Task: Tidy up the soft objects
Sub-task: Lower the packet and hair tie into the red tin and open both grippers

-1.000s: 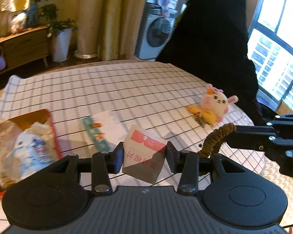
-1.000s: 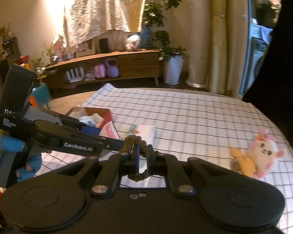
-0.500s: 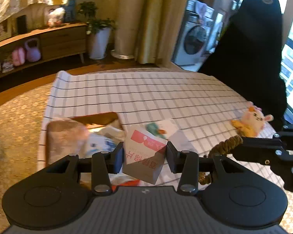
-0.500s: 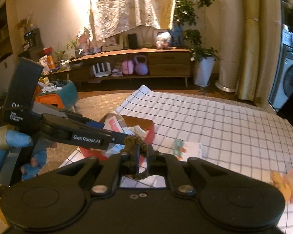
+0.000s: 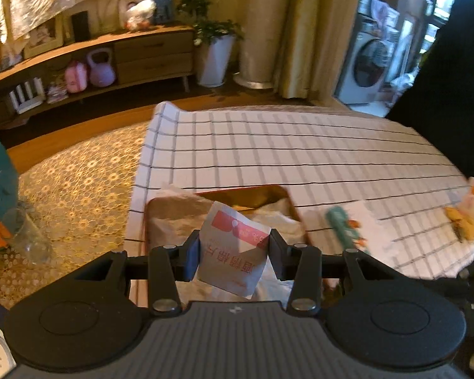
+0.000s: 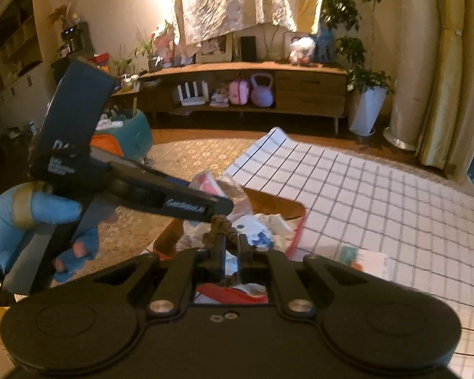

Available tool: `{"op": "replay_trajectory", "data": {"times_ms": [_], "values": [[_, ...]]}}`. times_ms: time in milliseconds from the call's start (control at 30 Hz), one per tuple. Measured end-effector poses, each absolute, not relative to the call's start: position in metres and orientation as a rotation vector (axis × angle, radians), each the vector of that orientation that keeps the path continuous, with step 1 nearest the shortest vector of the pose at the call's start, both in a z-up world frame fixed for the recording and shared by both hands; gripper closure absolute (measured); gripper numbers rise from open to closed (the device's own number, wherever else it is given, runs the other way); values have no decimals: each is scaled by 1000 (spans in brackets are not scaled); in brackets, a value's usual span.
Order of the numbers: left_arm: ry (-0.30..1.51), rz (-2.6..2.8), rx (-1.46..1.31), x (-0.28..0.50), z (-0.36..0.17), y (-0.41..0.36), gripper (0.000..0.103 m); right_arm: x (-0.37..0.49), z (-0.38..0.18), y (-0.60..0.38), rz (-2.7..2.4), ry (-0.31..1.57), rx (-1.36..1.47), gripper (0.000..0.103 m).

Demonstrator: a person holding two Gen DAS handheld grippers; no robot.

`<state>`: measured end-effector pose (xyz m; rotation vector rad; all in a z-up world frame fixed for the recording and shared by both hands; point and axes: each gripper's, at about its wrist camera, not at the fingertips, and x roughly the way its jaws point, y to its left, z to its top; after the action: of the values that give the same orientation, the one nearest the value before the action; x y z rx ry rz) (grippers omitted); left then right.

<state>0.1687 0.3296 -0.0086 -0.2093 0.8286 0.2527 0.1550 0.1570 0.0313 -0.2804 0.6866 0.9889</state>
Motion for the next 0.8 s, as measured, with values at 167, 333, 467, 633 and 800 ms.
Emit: {"op": "replay_trajectory", "data": {"times_ms": [167,333,467,633,800], "values": [[855,286,-230,182,-28,348,60,163,11,175,1008,727,-286,97],[890,297,-245,197,-48,357,60,175,-7,187,998,778,-290,97],[909,284,-238,208,-61,356,60,182,-21,192,979,804,-304,97],[929,268,-233,218,-73,353,60,195,-36,193,953,833,-303,97],[946,262,-234,224,-83,352,60,204,-46,197,931,848,-315,97]]}}
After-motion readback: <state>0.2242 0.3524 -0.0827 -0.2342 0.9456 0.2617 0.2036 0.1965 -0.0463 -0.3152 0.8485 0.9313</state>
